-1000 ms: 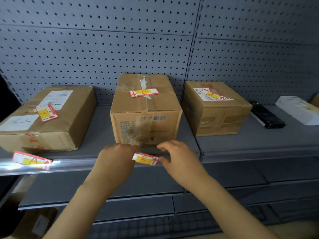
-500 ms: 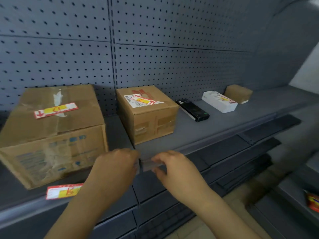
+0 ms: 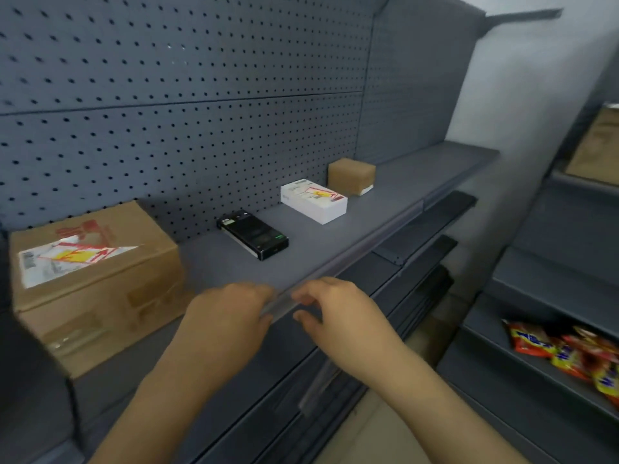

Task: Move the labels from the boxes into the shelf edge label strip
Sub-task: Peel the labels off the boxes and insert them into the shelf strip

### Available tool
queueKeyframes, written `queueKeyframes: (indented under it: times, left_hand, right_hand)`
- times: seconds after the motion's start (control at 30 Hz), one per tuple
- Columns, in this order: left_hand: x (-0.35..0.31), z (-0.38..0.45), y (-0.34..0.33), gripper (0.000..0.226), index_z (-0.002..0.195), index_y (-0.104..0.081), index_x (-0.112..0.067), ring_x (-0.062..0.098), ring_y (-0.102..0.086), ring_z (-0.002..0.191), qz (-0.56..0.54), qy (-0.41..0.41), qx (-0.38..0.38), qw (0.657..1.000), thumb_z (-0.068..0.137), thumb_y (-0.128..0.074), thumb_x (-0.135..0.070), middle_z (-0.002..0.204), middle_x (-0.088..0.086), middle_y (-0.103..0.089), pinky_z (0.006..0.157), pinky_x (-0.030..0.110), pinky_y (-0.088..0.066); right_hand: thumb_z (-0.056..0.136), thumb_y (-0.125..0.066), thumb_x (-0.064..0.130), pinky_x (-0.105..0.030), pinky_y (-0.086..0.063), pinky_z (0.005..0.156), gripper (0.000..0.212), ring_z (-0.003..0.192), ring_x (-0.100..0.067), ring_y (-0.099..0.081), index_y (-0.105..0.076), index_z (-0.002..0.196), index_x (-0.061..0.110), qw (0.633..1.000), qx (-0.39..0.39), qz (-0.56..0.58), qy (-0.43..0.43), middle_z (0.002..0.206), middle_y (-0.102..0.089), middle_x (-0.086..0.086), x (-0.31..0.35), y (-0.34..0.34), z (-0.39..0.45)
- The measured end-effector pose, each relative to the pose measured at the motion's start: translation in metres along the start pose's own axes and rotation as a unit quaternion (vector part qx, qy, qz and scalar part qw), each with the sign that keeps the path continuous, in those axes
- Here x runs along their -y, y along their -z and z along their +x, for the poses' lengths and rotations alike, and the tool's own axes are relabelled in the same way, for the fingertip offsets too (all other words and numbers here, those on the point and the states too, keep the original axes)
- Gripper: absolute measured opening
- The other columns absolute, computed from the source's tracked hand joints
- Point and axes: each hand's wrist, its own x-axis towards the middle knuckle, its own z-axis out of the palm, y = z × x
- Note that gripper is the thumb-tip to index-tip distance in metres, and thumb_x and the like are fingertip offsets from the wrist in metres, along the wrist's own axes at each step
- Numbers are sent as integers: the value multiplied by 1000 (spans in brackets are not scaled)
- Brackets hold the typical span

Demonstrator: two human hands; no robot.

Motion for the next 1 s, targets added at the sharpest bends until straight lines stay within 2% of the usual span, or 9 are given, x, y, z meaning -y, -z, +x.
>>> queueKeyframes:
  times: [0.1,0.27,0.4,0.6,0.83,1.0]
  left_hand:
    - [-25,37,-5,26,114,-54,-32,19,-59,103,-18,-8,-12,1000,89,-52,-38,115,-7,-60,79,32,-50]
    - [-49,93,-23,24,112,-55,-31,17,-59,99,-49,-18,1,999,88,-55,-36,114,-8,-59,78,32,-50]
    - [-52,149,-35,30,118,-53,-33,15,-58,106,-52,-11,4,999,88,-55,-36,120,-11,-59,85,31,-49]
    - [-39,238,-46,33,121,-51,-36,13,-57,108,-36,23,-4,999,88,-55,-37,123,-13,-59,88,31,-49]
    - [-33,313,-55,34,122,-49,-37,11,-56,106,-25,63,19,997,88,-53,-38,120,-14,-58,85,36,-51]
    - [-27,351,-64,35,125,-48,-36,7,-57,105,7,110,19,994,90,-52,-38,123,-16,-57,81,28,-52]
  right_hand:
    - [89,-58,22,-38,-51,86,24,102,-20,-59,-64,112,19,1000,-6,-6,-15,110,-65,-3,-36,21,13]
    - [89,-58,20,-40,-51,85,22,101,-20,-59,-64,109,18,999,10,-17,-37,109,-65,-3,-88,38,39]
    - [89,-57,23,-40,-51,86,24,102,-21,-59,-63,112,19,998,19,-28,-49,111,-65,-3,-126,41,74]
    - [91,-56,26,-38,-51,87,25,102,-22,-59,-62,114,19,996,44,-46,-61,114,-64,-3,-174,49,148]
    - [92,-55,28,-38,-53,87,30,103,-20,-60,-57,121,24,996,61,-27,-55,121,-62,0,-219,50,224]
    - [92,-55,26,-33,-52,86,30,105,-17,-59,-59,122,25,997,72,20,-9,124,-61,2,-249,44,276]
